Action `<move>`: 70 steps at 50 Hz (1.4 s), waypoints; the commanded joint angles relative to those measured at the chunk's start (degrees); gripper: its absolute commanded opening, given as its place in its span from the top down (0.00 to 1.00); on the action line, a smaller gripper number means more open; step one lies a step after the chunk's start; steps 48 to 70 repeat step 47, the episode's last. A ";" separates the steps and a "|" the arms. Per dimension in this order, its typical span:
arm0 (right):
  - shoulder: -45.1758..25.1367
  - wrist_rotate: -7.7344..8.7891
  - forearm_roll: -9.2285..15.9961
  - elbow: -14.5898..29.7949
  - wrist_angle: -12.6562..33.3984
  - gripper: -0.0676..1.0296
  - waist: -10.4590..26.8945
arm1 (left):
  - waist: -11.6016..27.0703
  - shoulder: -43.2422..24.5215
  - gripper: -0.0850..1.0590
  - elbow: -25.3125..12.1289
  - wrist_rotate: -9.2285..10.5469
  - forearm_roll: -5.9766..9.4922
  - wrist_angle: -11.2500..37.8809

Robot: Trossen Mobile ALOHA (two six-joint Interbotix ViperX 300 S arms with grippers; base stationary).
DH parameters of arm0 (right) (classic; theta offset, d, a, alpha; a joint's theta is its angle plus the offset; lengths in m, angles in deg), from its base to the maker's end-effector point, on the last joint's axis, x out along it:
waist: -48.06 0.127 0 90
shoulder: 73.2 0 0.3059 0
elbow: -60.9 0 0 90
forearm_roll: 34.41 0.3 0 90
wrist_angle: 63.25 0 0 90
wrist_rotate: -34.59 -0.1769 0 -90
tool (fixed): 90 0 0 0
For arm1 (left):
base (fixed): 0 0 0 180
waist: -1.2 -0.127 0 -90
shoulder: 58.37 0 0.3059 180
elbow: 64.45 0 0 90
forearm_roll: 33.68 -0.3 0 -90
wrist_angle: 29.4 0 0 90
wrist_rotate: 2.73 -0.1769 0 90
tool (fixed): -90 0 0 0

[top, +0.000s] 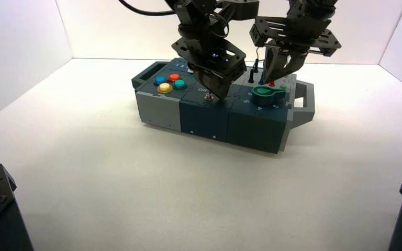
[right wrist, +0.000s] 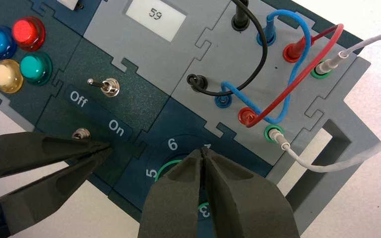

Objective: Flip the bottom switch off with the left gripper.

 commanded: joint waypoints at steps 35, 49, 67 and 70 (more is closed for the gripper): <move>3.43 1.49 -0.09 0.18 0.26 0.96 4.04 | -2.99 10.72 0.95 -0.62 0.79 0.70 -0.18; 4.66 1.58 -0.44 -0.79 0.26 0.96 4.04 | -1.05 10.90 0.95 -3.60 1.23 0.62 0.00; 4.66 1.58 -0.44 -0.79 0.26 0.96 4.04 | -1.05 10.90 0.95 -3.60 1.23 0.62 0.00; 4.66 1.58 -0.44 -0.79 0.26 0.96 4.04 | -1.05 10.90 0.95 -3.60 1.23 0.62 0.00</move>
